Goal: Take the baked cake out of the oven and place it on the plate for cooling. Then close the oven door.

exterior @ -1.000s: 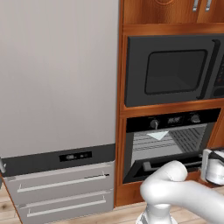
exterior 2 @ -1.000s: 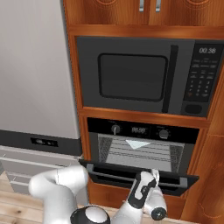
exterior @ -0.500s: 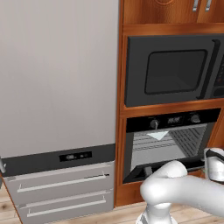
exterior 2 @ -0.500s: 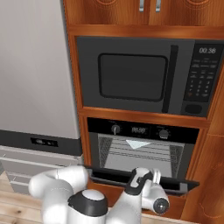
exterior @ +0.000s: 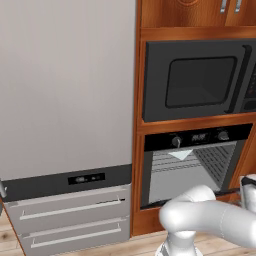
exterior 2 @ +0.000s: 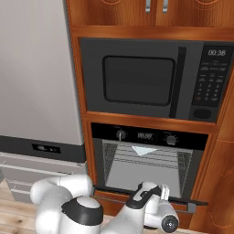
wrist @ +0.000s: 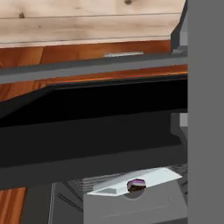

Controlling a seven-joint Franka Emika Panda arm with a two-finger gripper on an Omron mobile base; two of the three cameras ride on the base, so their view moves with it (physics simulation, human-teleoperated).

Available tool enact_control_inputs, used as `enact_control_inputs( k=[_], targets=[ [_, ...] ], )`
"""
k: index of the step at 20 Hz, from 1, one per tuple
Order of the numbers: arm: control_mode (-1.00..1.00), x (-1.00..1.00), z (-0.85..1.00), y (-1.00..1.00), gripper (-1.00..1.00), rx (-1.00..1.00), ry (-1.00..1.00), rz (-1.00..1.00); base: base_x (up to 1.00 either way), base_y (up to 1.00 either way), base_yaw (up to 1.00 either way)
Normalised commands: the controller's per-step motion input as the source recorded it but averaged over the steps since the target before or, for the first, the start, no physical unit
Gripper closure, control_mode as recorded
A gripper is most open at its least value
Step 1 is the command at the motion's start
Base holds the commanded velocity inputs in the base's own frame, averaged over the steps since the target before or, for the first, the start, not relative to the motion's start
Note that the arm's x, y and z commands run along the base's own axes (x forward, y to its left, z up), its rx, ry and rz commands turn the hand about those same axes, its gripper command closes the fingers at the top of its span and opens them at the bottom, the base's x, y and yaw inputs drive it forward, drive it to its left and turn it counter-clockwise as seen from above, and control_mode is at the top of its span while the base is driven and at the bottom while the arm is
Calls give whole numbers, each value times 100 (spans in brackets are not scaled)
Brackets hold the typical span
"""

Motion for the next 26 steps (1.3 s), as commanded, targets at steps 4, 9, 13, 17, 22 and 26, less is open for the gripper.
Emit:
enact_control_inputs(
  k=[4, 9, 13, 17, 22, 26],
  targets=[
    [-100, -33, 20, -31, -100, 0, 3, 0, 0, 0, 0],
    [-100, -16, 32, -30, -100, 0, 6, 0, 0, 0, 0],
    [-100, -1, 37, -19, -100, 0, 8, 0, 0, 0, 0],
    [-100, 11, 25, 0, -100, 0, 7, 0, 0, 0, 0],
    [-100, 35, 6, 2, -100, 0, 1, 0, 0, 0, 0],
    [-100, 38, -1, 6, -100, 0, 0, 3, 0, 0, 0]
  ],
)
